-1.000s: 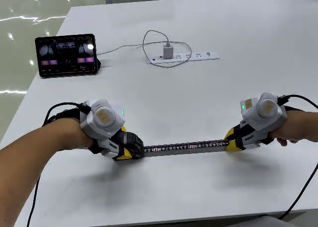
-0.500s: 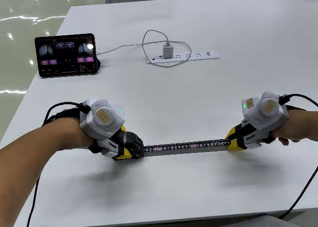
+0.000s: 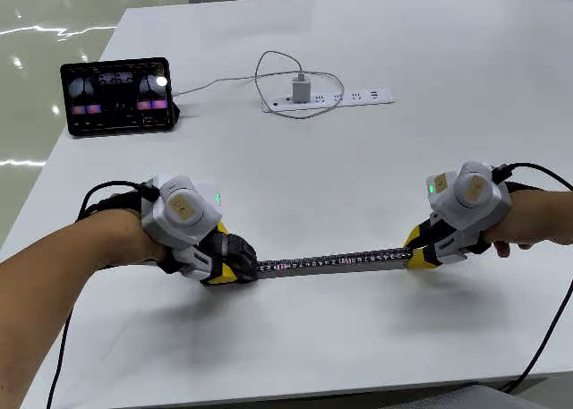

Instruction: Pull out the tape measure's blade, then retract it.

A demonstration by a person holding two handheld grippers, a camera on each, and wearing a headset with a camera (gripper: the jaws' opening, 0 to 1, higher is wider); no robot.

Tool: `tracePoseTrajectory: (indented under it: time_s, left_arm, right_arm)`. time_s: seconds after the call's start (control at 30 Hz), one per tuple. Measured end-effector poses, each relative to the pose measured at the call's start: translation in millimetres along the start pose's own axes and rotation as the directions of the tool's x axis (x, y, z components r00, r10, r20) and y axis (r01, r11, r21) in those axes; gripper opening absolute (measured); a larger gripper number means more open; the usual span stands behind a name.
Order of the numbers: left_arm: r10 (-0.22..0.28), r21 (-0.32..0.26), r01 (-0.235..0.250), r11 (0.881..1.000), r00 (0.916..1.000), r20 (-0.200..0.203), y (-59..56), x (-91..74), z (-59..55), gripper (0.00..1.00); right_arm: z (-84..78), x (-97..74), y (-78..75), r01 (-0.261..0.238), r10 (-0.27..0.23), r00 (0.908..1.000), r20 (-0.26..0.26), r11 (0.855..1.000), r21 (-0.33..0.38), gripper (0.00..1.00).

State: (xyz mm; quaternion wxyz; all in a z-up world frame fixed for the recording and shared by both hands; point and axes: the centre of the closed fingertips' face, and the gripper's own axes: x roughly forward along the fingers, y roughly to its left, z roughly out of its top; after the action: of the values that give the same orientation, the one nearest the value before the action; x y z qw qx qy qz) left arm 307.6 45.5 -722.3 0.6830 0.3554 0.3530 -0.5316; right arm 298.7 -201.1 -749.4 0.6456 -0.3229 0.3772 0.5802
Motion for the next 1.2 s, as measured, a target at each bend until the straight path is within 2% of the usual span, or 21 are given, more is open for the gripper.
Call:
tracePoseTrajectory:
  time_s: [0.37,0.47,0.77,0.9,0.97,1.0,1.07,1.2]
  left_arm:
    - [0.000,0.009,0.000,1.000,1.0000,-0.004,1.7,0.0,-0.4,0.33]
    - [-0.002,-0.006,0.002,1.000,1.0000,-0.009,2.5,0.2,-1.4,0.34]
    - [0.003,-0.001,-0.003,1.000,0.9999,-0.016,3.6,-1.7,-2.8,0.34]
    - [0.003,-0.014,-0.004,1.000,0.9998,-0.020,4.9,-2.5,-2.9,0.37]
    - [0.004,-0.004,-0.004,1.000,0.9991,-0.042,4.8,-1.2,-6.9,0.41]
    - [-0.012,0.002,0.012,1.000,0.9985,-0.053,0.9,-0.9,-8.7,0.44]
    - [-0.025,0.005,0.026,1.000,0.9984,-0.050,-1.6,-0.5,-8.6,0.48]
    - [-0.024,-0.011,0.024,1.000,0.9988,-0.043,-1.3,-1.7,-7.4,0.53]
  right_arm:
    - [-1.2,0.4,-1.1,-0.023,0.021,0.9991,-0.038,0.999,-0.034,0.12]
    - [-1.0,0.2,-0.7,-0.028,0.026,0.9985,-0.049,0.999,-0.043,0.12]
    - [-1.3,0.4,-2.3,-0.029,0.023,0.9971,-0.073,0.996,-0.087,0.12]
    - [-2.6,0.8,-4.5,-0.025,0.017,0.9963,-0.084,0.995,-0.095,0.13]
    - [-1.8,0.6,-5.3,-0.025,0.018,0.9964,-0.083,0.996,-0.083,0.14]
    - [-1.8,0.1,-5.7,-0.025,0.019,0.9966,-0.080,0.996,-0.080,0.14]
    - [-1.2,-0.2,-4.8,-0.027,0.020,0.9965,-0.081,0.996,-0.082,0.14]
    - [-1.0,-1.8,-2.8,-0.029,0.020,0.9955,-0.092,0.995,-0.098,0.17]
